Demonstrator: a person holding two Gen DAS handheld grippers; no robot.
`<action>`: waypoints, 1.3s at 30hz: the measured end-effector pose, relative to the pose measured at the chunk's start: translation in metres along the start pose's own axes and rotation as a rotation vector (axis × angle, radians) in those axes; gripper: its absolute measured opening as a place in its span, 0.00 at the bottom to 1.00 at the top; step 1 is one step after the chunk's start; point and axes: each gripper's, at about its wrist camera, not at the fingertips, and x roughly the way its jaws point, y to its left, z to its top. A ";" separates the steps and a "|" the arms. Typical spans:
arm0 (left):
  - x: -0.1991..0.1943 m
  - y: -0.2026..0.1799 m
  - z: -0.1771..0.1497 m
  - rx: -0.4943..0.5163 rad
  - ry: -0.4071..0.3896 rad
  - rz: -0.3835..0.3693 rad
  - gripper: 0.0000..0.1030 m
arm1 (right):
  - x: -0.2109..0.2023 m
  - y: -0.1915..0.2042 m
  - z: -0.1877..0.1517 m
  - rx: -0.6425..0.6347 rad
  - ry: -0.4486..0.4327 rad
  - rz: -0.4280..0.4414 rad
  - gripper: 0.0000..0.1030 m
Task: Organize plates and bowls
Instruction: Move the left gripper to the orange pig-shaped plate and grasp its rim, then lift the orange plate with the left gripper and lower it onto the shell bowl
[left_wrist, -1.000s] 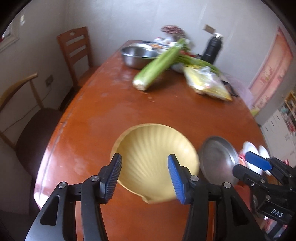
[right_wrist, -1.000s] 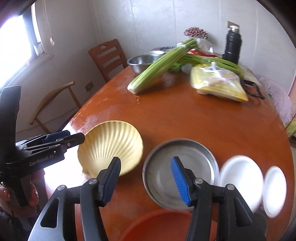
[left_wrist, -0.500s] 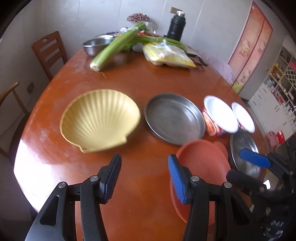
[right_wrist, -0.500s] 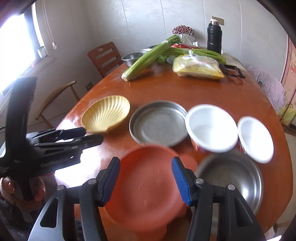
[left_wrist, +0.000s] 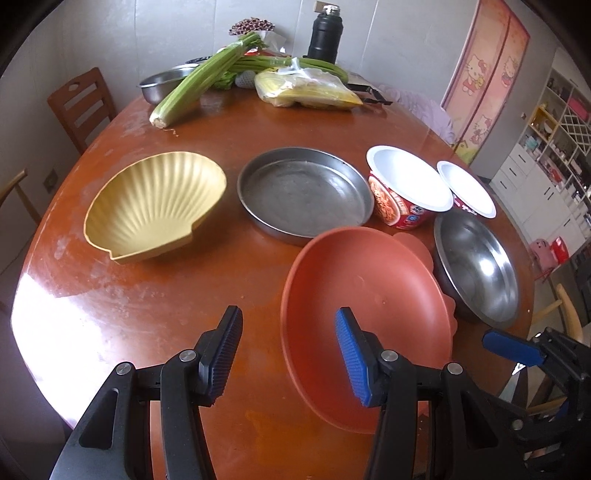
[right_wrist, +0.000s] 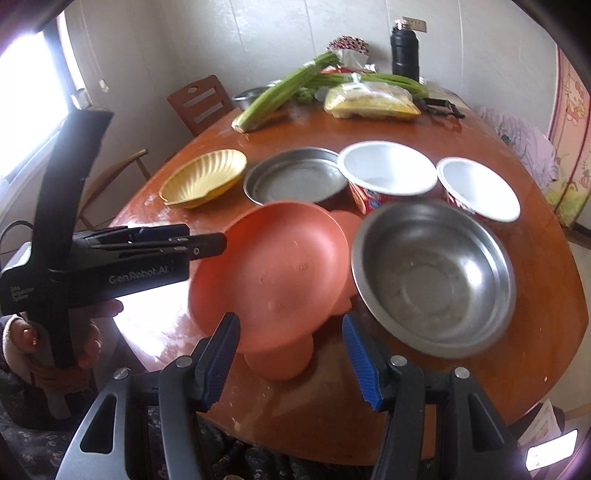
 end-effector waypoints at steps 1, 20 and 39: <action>0.001 -0.002 -0.001 0.005 0.002 0.001 0.52 | 0.002 -0.001 -0.002 0.008 0.006 -0.001 0.56; 0.029 -0.005 -0.002 0.044 0.039 -0.015 0.32 | 0.045 -0.001 0.001 0.061 0.036 -0.043 0.54; -0.003 0.021 0.001 0.018 -0.030 0.010 0.30 | 0.039 0.041 0.021 -0.043 0.003 -0.045 0.54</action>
